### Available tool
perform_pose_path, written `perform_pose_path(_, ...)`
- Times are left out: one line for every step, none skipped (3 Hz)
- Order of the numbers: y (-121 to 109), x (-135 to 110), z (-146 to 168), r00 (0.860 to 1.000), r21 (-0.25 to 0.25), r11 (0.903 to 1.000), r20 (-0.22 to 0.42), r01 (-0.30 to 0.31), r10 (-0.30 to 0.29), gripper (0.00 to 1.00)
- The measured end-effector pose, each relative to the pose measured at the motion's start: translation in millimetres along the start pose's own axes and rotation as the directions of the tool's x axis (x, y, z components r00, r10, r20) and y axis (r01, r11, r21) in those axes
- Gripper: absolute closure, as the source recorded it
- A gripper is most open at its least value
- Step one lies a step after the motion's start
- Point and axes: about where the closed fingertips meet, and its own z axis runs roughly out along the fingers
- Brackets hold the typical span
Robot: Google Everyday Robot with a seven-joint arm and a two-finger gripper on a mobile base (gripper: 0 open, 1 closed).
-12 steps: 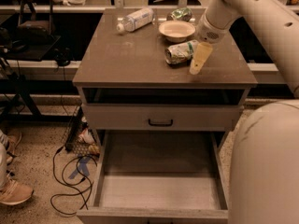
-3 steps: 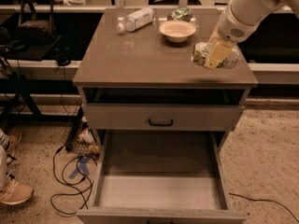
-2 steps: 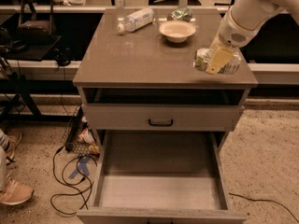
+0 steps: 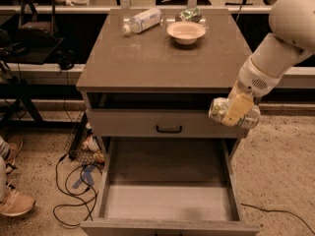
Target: Place 7up can into middle drawer
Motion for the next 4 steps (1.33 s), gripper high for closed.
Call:
perform_pose_path(51.1, -4.0, 40.0, 0.999, -0.107, 0.9935, 0.023, -0.036, 0.039, 1.00)
perform_pose_path(75.1, 6.8, 67.3, 0.999, -0.173, 0.9842, -0.017, -0.037, 0.034, 1.00)
perform_pose_path(74.8, 7.1, 67.1, 0.999, -0.173, 0.9843, -0.017, -0.037, 0.035, 1.00)
perform_pose_path(84.5, -7.2, 106.2, 0.998, -0.213, 0.9752, 0.004, -0.061, 0.063, 1.00)
